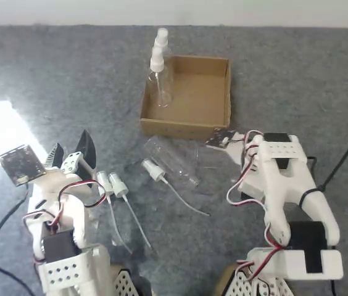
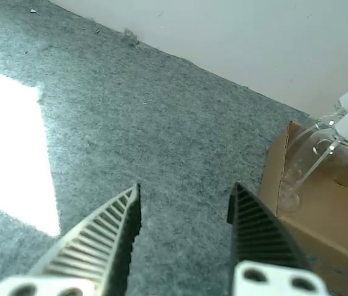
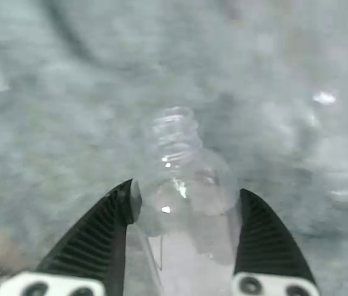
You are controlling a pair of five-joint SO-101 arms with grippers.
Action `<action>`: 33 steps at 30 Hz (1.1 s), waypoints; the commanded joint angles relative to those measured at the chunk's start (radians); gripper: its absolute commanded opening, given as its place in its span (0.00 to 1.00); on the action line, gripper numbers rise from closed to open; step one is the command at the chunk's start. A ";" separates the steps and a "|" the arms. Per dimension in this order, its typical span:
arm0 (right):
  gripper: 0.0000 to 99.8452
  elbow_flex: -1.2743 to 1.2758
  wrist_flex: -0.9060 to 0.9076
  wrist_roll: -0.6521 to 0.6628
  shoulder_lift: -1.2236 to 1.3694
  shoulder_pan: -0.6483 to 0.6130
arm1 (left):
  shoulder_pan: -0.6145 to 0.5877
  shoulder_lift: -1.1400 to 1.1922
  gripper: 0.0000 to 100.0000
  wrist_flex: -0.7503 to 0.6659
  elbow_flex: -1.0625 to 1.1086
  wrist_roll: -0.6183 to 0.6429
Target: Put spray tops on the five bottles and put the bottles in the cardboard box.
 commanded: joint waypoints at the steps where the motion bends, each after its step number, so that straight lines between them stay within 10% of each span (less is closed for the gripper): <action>1: 0.12 -0.006 0.101 -0.023 -0.085 -0.071 | 0.002 -0.012 0.22 -0.035 0.002 -0.006; 17: 0.13 -0.006 0.110 -0.644 -0.102 -0.254 | 0.002 -0.012 0.22 -0.035 0.004 -0.006; 33: 0.30 -0.002 0.110 -0.671 -0.097 -0.255 | 0.002 -0.012 0.22 -0.035 0.004 -0.006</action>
